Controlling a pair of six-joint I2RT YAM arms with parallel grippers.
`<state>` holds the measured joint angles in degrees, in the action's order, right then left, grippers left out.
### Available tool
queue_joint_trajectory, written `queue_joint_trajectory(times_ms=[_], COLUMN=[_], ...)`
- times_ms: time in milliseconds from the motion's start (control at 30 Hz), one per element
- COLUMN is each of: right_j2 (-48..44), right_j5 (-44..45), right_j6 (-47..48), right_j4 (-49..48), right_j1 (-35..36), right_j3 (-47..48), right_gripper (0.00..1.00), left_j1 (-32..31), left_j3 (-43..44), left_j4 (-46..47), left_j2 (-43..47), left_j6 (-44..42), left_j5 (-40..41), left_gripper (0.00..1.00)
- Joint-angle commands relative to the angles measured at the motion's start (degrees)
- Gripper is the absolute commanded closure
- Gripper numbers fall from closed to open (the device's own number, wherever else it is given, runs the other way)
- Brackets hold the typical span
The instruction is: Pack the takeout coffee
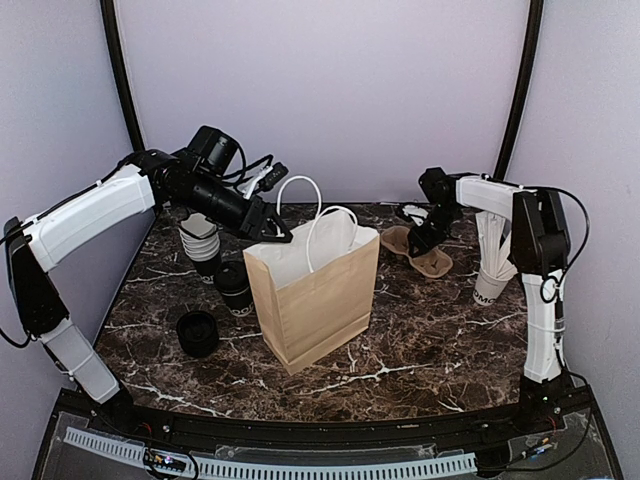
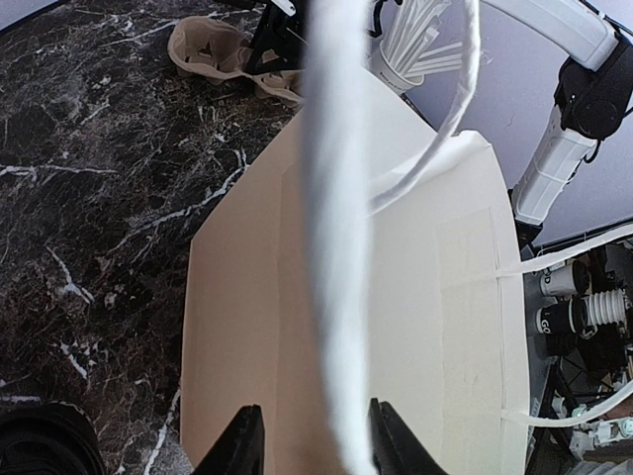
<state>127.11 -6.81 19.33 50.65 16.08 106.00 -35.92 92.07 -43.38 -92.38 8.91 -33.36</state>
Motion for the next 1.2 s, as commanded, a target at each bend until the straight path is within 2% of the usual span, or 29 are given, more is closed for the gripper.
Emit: queue_joint_trajectory(times_ms=[0, 133, 267, 433, 600, 933, 1167], right_j2=[1.69, 0.34, -3.55, -9.63, -16.04, -26.87, -29.23], right_j5=[0.63, -0.32, -1.40, -2.60, -7.81, -15.71, -26.11], right_j6=[-0.55, -0.34, -0.34, 0.73, 1.77, 8.54, 9.08], right_j4=[0.49, 0.99, 1.29, 2.49, 4.21, 2.95, -0.18], right_j1=[-0.02, 0.18, 0.25, 0.78, 1.55, 7.16, 12.52], right_j3=[2.16, 1.96, 1.08, 1.15, 3.45, 8.86, 14.28], right_gripper=[0.58, 0.65, 0.67, 0.66, 0.66, 0.64, 0.63], left_j1=[-0.29, -0.29, -0.28, -0.29, -0.29, -0.26, -0.29], left_j3=[-0.71, -1.30, -0.59, 3.74, 6.76, 5.66, 2.13], left_j4=[0.12, 0.40, 0.02, -3.28, -5.22, -10.28, -8.23], left_j2=[0.55, 1.21, 1.64, 2.14, 2.65, 5.05, 6.56], left_j6=[-0.86, -0.76, -0.95, -2.64, -3.27, -3.68, -2.46], left_j5=[-0.11, 0.08, 0.36, 1.55, 3.24, 6.22, 4.47], left_gripper=[0.61, 0.61, 0.61, 0.61, 0.61, 0.59, 0.59])
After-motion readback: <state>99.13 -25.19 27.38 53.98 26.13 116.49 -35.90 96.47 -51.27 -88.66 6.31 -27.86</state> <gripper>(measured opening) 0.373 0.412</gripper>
